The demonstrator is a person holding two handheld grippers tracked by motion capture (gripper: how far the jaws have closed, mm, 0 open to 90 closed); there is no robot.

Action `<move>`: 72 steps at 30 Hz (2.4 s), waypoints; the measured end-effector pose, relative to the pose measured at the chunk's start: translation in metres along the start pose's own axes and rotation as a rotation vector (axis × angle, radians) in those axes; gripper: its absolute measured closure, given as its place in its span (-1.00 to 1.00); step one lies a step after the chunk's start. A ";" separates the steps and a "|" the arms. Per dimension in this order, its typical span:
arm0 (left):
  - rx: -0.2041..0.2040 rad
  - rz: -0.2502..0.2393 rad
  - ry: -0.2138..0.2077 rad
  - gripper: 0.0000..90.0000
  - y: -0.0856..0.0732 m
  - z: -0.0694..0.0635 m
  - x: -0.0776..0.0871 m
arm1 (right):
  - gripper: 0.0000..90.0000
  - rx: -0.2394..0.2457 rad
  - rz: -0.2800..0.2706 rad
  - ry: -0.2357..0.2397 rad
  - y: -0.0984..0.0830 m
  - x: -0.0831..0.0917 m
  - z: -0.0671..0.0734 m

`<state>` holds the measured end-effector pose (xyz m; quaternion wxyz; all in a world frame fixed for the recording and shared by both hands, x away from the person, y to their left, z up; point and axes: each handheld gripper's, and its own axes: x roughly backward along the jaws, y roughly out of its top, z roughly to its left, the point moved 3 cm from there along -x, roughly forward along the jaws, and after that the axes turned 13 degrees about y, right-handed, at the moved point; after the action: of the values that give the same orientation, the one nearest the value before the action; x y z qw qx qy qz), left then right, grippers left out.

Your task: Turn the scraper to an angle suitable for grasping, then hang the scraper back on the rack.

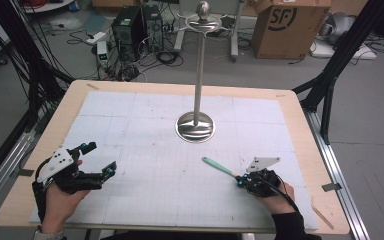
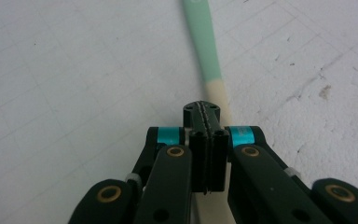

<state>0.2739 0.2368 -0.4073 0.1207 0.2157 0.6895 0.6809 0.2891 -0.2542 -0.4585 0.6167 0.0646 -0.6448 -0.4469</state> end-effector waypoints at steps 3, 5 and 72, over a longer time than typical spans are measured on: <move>-0.004 0.000 -0.004 -0.95 0.000 -0.001 0.000 | 1.00 -0.015 -0.039 0.043 -0.002 0.003 -0.002; 0.001 -0.003 -0.001 -0.95 0.000 -0.001 -0.001 | 1.00 -0.028 -0.065 0.060 -0.003 0.009 -0.004; 0.035 0.010 -0.080 -0.95 0.000 -0.013 -0.016 | -0.67 0.080 0.167 0.100 0.038 0.002 -0.031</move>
<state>0.2823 0.2182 -0.4089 0.1410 0.2484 0.6947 0.6602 0.3327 -0.2483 -0.4364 0.6801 0.0577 -0.6337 -0.3640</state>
